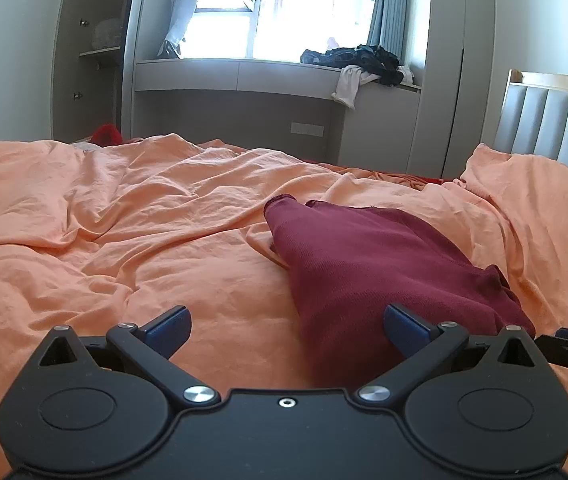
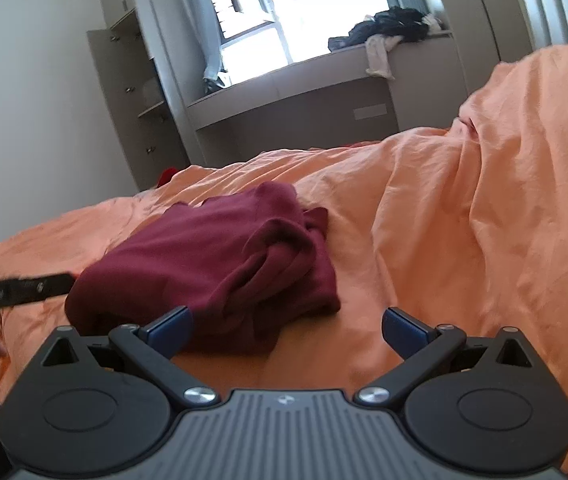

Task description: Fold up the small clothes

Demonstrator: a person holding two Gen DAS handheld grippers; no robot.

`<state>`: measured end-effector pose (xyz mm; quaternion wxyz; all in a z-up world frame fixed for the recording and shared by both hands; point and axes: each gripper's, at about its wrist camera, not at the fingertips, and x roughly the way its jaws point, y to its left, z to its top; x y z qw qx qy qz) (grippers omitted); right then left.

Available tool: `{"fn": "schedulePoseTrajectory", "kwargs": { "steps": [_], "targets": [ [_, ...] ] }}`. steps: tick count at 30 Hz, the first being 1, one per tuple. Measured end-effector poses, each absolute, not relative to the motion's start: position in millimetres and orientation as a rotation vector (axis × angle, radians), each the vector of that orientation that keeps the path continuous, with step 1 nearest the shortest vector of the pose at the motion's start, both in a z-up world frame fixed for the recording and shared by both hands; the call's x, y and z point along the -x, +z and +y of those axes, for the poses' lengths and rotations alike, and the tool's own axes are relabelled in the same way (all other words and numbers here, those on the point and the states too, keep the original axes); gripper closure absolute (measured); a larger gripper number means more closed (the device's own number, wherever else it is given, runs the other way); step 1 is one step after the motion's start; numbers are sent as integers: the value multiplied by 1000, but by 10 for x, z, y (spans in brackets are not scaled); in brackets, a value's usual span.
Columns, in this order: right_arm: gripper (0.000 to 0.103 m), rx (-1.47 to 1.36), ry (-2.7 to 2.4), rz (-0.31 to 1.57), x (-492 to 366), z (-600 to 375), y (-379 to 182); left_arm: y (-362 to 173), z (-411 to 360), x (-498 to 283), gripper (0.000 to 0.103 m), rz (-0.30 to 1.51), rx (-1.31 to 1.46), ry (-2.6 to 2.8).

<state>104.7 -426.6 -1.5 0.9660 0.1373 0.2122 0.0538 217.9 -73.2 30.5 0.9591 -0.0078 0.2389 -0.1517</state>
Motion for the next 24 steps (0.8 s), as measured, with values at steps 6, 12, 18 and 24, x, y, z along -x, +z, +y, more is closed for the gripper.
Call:
{"fn": "schedulePoseTrajectory", "kwargs": {
  "steps": [6, 12, 18, 24],
  "targets": [
    [0, -303, 127, 399, -1077, -4259, 36, 299, -773, -2164, 0, 484, -6, -300],
    [0, -390, 87, 395, -1252, -4422, 55, 279, -801, -2171, 0, 488, -11, -297],
    [0, -478, 75, 412, -1534, -4571, 53, 266, -805, -2182, 0, 495, -12, -302],
    [0, -489, 80, 460, -1762, -4562, -8, 236, -789, -2200, 0, 501, 7, -304]
  ]
}}
